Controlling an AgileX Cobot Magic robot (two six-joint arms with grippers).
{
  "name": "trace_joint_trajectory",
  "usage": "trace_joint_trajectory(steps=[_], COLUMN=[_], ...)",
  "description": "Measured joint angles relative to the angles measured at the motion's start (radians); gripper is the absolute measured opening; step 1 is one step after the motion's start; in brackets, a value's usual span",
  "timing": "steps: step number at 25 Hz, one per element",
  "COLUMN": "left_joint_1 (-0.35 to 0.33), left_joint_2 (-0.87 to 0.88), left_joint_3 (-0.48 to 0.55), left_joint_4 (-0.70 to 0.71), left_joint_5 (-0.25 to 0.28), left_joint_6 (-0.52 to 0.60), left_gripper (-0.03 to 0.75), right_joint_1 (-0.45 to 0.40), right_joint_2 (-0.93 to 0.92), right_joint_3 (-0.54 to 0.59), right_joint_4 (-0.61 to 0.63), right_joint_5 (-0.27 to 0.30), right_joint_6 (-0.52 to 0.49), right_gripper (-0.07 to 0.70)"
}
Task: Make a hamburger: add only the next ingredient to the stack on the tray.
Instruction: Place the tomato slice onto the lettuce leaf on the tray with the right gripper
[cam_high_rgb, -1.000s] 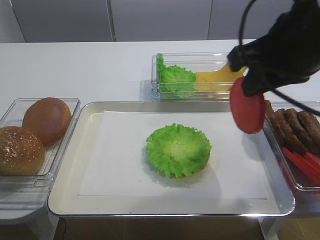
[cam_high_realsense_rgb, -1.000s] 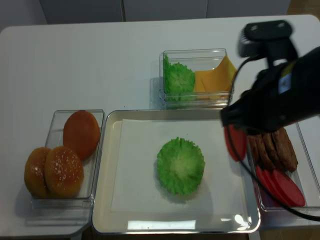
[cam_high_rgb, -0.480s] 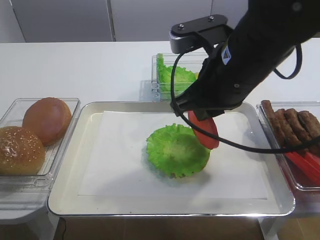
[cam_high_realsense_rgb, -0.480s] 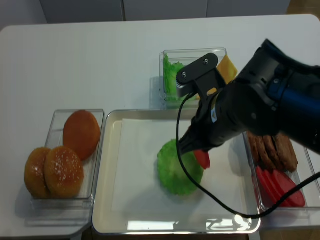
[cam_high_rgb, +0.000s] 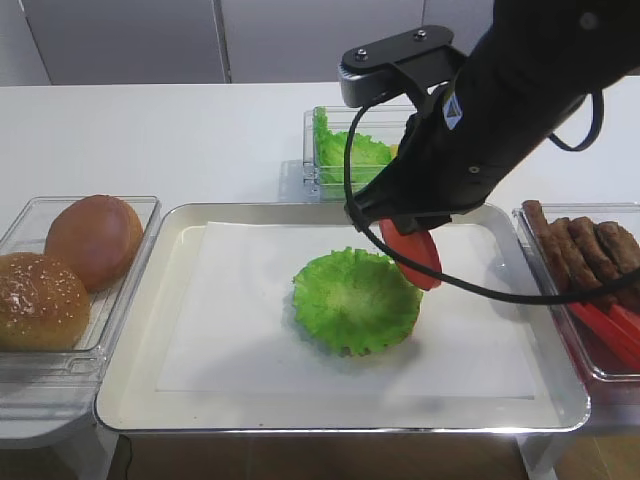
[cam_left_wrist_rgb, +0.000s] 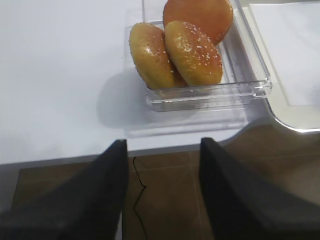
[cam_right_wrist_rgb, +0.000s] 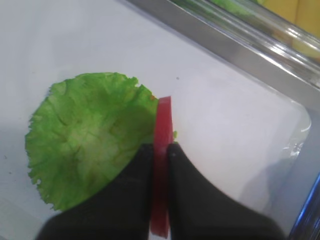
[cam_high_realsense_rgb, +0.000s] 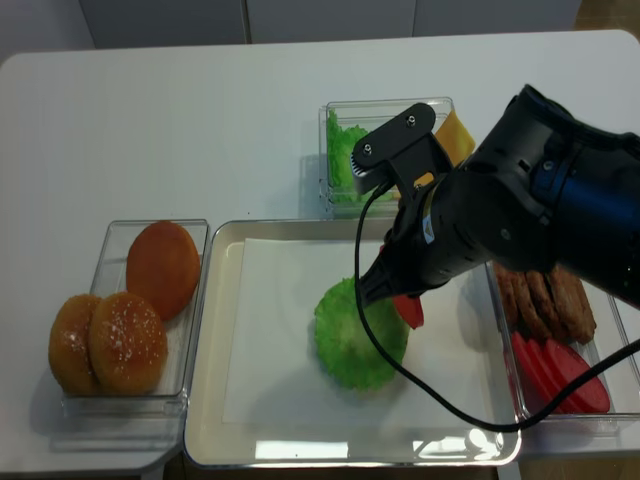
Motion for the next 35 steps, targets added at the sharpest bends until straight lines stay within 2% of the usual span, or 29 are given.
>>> trace_joint_trajectory(steps=[13, 17, 22, 29, 32, 35], left_joint_1=[0.000, 0.000, 0.000, 0.000, 0.000, 0.000], left_joint_2=[0.000, 0.000, 0.000, 0.000, 0.000, 0.000], left_joint_3=[0.000, 0.000, 0.000, 0.000, 0.000, 0.000], left_joint_4=[0.000, 0.000, 0.000, 0.000, 0.000, 0.000], left_joint_5=[0.000, 0.000, 0.000, 0.000, 0.000, 0.000], left_joint_6=[0.000, 0.000, 0.000, 0.000, 0.000, 0.000], left_gripper=[0.341, 0.341, 0.341, 0.341, 0.341, 0.341], right_joint_1=[0.000, 0.000, 0.000, 0.000, 0.000, -0.024], right_joint_2=[0.028, 0.028, 0.030, 0.030, 0.030, 0.030], right_joint_3=[-0.001, -0.001, -0.001, -0.001, -0.005, -0.024], right_joint_4=[0.037, 0.086, 0.146, 0.216, 0.204, 0.180], right_joint_5=[-0.006, -0.007, -0.005, -0.001, 0.034, 0.103], right_joint_6=[0.002, 0.000, 0.000, 0.000, 0.000, 0.000], right_gripper=[0.046, 0.081, 0.227, 0.546, 0.582, 0.583])
